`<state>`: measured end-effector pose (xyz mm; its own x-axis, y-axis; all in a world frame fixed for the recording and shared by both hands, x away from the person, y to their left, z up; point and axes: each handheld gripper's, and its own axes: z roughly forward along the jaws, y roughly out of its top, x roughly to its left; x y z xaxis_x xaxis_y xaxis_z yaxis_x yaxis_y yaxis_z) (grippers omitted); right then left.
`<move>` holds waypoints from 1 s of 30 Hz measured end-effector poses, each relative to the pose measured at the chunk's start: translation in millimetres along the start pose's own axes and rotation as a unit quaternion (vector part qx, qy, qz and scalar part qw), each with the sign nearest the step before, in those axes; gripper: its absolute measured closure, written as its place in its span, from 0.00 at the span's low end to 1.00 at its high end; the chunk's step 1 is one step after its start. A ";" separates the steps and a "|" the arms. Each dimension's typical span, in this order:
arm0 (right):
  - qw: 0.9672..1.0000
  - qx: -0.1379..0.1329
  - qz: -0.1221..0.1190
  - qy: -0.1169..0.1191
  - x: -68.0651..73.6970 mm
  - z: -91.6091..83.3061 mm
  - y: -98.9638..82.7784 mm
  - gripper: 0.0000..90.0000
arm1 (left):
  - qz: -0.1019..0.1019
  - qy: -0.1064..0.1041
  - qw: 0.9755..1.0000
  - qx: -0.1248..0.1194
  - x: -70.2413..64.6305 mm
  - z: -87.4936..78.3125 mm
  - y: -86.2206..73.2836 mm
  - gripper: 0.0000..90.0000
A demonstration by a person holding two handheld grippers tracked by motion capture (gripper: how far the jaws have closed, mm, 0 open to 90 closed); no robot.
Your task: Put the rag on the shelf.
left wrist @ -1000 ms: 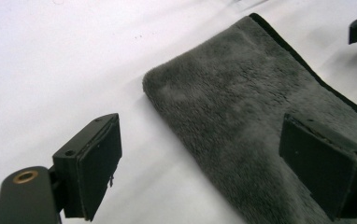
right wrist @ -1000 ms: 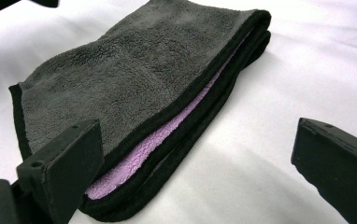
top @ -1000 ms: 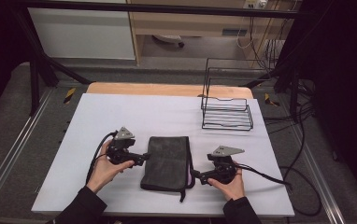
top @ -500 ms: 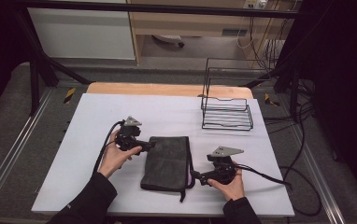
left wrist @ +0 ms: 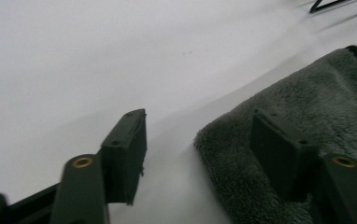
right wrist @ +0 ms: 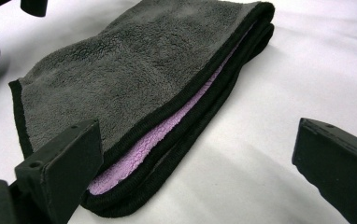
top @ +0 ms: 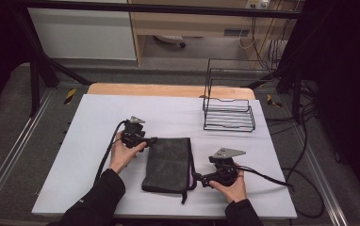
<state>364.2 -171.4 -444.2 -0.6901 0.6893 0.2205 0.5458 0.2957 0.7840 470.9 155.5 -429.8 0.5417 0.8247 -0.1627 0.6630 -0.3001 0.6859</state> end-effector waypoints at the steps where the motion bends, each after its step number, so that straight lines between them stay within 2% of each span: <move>1: 1.000 -0.001 -0.001 0.000 -0.1 0.2 0.0 0.03 | -0.002 -0.005 1.000 0.004 0.5 1.3 -0.4 0.49; 6: 1.000 0.002 0.001 0.002 -0.5 2.0 -0.1 0.03 | -0.007 -0.019 1.000 0.018 -0.8 8.3 -2.6 0.62; 8: 1.000 0.003 0.003 0.004 -0.5 1.9 0.1 0.03 | -0.007 -0.022 1.000 0.019 -1.6 10.8 -3.1 0.63; 14: 1.000 0.001 0.004 0.005 -1.4 2.7 1.2 0.03 | -0.012 -0.038 0.999 0.028 -2.8 12.6 -4.2 0.77; 19: 1.000 -0.007 0.010 0.004 -3.8 4.2 4.5 0.02 | 0.000 -0.037 0.999 0.028 -4.2 14.1 -5.2 0.80; 23: 1.000 -0.008 0.009 -0.003 -5.6 6.4 10.9 0.01 | -0.006 -0.045 0.998 0.031 -1.6 14.8 -5.4 0.82; 28: 1.000 -0.016 0.007 -0.018 -6.3 12.2 25.7 0.02 | 0.009 -0.034 0.999 0.030 -6.5 14.8 -5.5 0.85; 30: 1.000 -0.018 0.005 -0.020 -7.5 16.5 32.2 0.04 | 0.008 -0.036 0.999 0.030 -6.2 15.0 -5.5 0.85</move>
<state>394.8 -156.2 -430.2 -0.6652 0.7179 0.2053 0.5345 0.2660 0.8022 471.7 144.9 -443.1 0.5871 0.7835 -0.2036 0.6821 -0.3433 0.6456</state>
